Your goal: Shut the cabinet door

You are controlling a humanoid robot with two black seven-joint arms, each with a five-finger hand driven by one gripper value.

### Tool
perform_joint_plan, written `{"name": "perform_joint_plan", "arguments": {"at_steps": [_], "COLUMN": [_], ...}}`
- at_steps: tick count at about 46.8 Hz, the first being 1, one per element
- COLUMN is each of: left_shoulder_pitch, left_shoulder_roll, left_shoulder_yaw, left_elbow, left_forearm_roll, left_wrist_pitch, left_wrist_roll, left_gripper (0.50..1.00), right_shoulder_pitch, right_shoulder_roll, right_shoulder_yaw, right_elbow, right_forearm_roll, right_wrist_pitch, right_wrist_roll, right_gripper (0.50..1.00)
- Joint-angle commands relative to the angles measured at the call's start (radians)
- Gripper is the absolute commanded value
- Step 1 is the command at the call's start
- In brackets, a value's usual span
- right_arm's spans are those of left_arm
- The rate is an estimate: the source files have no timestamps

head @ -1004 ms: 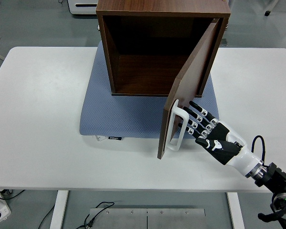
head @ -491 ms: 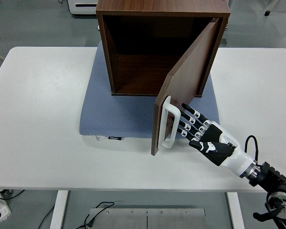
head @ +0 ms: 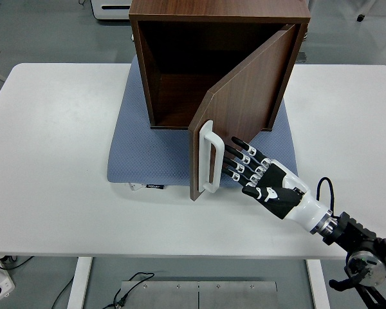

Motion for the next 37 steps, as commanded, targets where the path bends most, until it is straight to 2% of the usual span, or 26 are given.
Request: {"name": "perform_joint_plan", "arguments": {"at_steps": [1,37], "left_shoulder_pitch": [0.000,0.000], "left_shoulder_roll": [0.000,0.000], "left_shoulder_yaw": [0.000,0.000], "left_elbow": [0.000,0.000], "left_forearm_roll": [0.000,0.000], "left_wrist_pitch": [0.000,0.000], "left_wrist_roll": [0.000,0.000], "left_gripper": [1.000,1.000], "right_shoulder_pitch": [0.015,0.144], "right_shoulder_roll": [0.005,0.048], "right_shoulder_yaw": [-0.010,-0.067], "right_elbow": [-0.010,-0.089], "right_forearm_roll": [0.000,0.005], "right_wrist_pitch": [0.000,0.000], "right_wrist_roll": [0.000,0.000], "right_gripper": [1.000,1.000]}}
